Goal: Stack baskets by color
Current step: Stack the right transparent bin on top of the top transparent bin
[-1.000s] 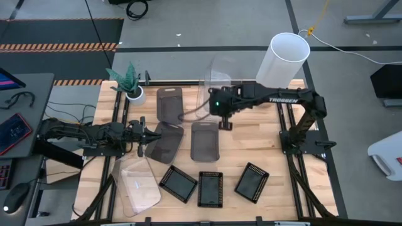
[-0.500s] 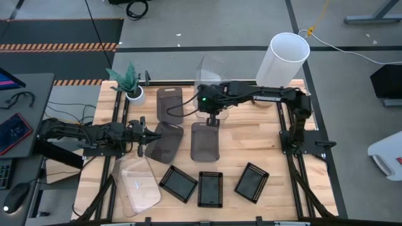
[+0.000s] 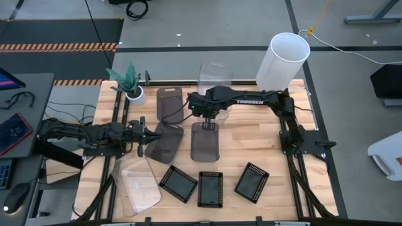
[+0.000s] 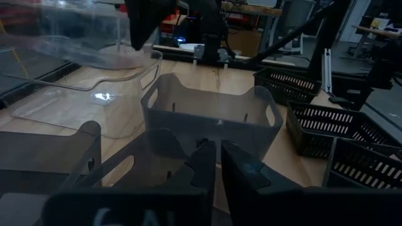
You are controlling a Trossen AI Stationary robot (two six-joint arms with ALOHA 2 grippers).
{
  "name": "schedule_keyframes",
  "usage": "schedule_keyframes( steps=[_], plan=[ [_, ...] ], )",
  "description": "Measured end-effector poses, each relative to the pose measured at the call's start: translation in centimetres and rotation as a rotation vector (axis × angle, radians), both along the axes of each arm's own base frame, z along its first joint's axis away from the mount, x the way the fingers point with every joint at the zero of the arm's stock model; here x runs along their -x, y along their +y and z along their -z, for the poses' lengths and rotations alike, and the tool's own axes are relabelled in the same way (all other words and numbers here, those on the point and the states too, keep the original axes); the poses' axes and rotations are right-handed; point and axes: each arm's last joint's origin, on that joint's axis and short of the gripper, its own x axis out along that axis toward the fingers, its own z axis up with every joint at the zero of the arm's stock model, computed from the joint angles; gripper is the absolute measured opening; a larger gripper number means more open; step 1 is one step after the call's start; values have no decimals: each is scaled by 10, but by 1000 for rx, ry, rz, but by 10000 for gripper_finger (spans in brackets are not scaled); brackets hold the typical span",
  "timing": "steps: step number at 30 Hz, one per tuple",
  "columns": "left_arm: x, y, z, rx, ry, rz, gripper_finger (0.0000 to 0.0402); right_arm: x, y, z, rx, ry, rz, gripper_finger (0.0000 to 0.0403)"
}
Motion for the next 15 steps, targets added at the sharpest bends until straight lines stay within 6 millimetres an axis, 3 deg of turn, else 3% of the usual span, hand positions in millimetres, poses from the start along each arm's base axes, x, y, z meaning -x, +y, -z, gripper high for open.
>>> schedule_keyframes(
  steps=[15],
  plan=[
    [0,0,0,0,0,0,30,-1,-7,22,-69,101,6,11]
  ],
)
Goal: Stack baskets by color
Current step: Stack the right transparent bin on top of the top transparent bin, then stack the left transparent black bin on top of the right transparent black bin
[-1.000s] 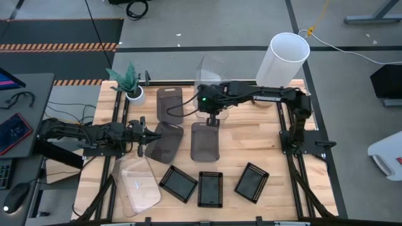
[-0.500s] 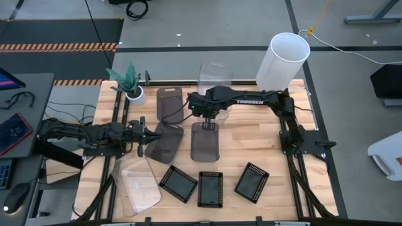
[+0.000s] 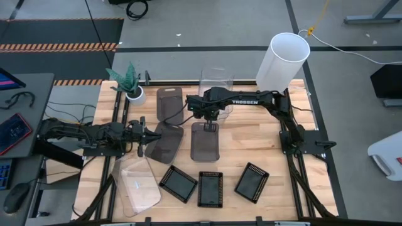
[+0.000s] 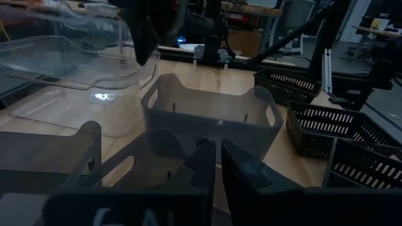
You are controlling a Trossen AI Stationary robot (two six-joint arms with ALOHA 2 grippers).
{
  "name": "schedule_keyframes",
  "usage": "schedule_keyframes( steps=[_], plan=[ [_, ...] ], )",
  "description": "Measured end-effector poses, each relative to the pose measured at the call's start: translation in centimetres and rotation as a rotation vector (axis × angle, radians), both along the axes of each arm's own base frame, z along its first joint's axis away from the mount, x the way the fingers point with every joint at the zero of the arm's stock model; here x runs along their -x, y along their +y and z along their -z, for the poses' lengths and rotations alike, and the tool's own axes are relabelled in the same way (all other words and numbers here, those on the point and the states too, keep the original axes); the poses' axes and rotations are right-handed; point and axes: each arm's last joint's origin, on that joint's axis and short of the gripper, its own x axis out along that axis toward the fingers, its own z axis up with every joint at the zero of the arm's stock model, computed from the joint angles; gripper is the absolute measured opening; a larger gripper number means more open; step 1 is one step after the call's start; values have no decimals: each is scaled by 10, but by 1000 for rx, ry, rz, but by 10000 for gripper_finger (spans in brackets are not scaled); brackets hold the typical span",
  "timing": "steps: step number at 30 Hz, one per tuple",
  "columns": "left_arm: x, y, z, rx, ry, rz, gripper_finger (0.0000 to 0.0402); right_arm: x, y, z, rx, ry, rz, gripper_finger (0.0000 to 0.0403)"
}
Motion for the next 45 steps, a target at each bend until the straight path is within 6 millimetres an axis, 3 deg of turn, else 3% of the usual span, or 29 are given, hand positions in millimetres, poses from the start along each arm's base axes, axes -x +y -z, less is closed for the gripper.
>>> schedule_keyframes(
  steps=[10,16,22,33,40,45],
  plan=[
    [0,0,0,0,-1,0,32,-2,-2,0,-4,-13,-10,70],
    [0,0,0,0,-1,0,35,-1,-2,-18,-6,-26,-11,110],
    [0,0,0,0,-1,0,28,-4,8,-34,-7,-76,-36,121],
    [0,0,0,0,-1,0,33,-26,63,-43,-127,-273,-218,122],
    [0,0,0,0,-1,0,26,-35,122,-14,-169,-289,-347,124],
    [0,0,0,0,0,0,32,-35,150,-7,-187,-326,-301,140]
  ],
)
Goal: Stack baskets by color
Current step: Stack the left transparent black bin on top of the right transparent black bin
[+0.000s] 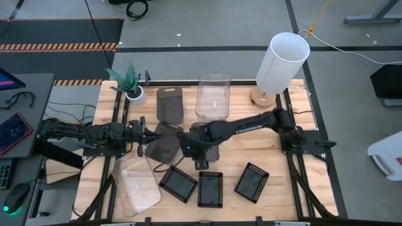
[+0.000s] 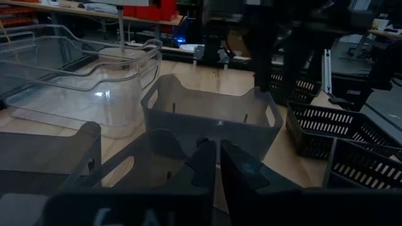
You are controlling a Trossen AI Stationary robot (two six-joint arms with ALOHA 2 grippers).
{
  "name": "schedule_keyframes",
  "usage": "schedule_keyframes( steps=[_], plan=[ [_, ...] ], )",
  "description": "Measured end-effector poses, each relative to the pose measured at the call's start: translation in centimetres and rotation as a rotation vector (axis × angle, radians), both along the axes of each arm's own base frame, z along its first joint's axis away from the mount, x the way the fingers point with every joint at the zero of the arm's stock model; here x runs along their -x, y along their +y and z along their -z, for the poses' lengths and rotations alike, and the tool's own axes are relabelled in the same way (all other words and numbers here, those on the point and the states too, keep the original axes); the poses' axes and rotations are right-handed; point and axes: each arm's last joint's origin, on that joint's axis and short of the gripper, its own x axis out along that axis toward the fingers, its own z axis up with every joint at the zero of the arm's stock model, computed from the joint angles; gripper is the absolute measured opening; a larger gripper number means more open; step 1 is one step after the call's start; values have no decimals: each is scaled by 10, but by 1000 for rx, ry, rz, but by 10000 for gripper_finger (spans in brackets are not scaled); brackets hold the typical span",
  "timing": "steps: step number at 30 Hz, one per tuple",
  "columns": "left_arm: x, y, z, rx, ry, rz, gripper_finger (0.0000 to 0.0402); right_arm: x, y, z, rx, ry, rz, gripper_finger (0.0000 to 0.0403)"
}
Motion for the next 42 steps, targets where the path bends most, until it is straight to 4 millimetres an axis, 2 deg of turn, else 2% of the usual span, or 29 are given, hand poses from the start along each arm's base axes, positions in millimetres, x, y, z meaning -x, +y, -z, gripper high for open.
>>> schedule_keyframes(
  steps=[4,7,11,15,21,26,35,39,42],
  plan=[
    [0,0,0,0,0,1,36,-6,16,-4,-1,-106,72,157],
    [0,0,0,0,0,0,35,-19,24,-4,-23,-226,99,164],
    [0,0,0,0,-4,0,29,-38,27,12,-27,-329,94,164],
    [0,0,0,0,1,0,29,-57,15,40,-18,-356,117,164],
    [-1,0,1,-1,14,0,36,-74,-16,74,5,-317,252,163],
    [-1,0,1,-1,14,0,29,-68,-25,85,33,-206,224,163],
    [-1,0,1,-1,13,0,31,-44,-27,79,96,11,178,163],
    [-1,0,1,-2,15,0,36,-41,-32,77,101,31,184,163],
    [-1,0,2,-2,18,0,35,-38,-36,66,101,23,191,163]
  ],
)
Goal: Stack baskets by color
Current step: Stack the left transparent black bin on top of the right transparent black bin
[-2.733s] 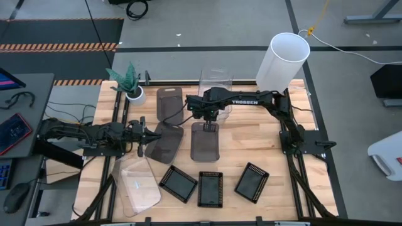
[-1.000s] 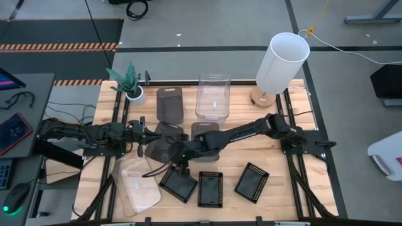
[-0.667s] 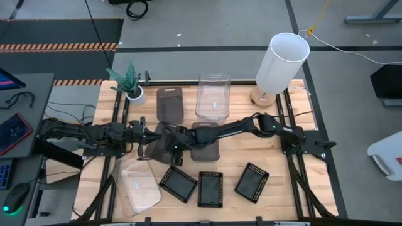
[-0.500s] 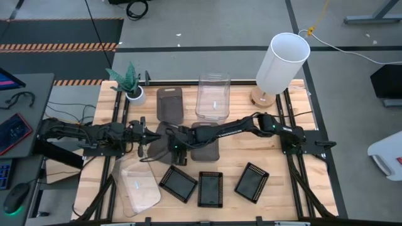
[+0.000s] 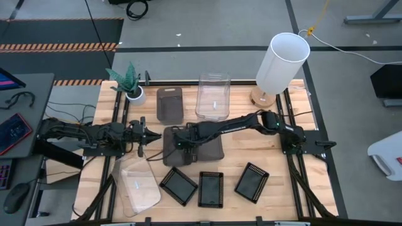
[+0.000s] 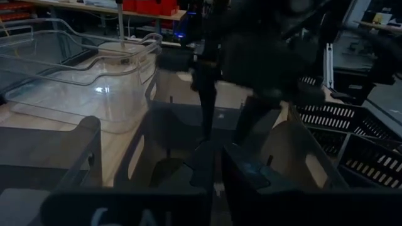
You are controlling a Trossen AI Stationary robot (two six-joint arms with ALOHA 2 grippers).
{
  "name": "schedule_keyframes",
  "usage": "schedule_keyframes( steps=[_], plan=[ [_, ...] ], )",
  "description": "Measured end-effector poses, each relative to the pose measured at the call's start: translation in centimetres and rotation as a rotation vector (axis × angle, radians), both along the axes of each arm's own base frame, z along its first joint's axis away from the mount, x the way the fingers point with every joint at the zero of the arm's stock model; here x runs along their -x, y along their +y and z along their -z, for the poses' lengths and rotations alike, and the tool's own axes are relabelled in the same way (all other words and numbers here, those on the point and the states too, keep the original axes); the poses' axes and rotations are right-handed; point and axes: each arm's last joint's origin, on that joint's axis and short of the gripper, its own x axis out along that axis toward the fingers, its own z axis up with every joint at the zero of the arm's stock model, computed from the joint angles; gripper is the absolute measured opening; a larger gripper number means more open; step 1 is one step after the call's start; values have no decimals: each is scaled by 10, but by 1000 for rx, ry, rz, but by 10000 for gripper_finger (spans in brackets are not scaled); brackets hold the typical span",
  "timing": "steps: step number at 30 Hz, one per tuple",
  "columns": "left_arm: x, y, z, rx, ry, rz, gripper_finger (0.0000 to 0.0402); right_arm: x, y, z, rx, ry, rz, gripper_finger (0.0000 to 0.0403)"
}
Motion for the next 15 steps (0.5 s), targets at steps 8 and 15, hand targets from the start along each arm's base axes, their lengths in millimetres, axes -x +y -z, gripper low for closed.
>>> schedule_keyframes(
  steps=[8,15],
  plan=[
    [0,0,0,0,-1,0,28,-2,9,-31,-40,-151,-32,163],
    [0,0,0,0,0,0,36,-5,55,-34,-46,-248,-144,163]
  ],
)
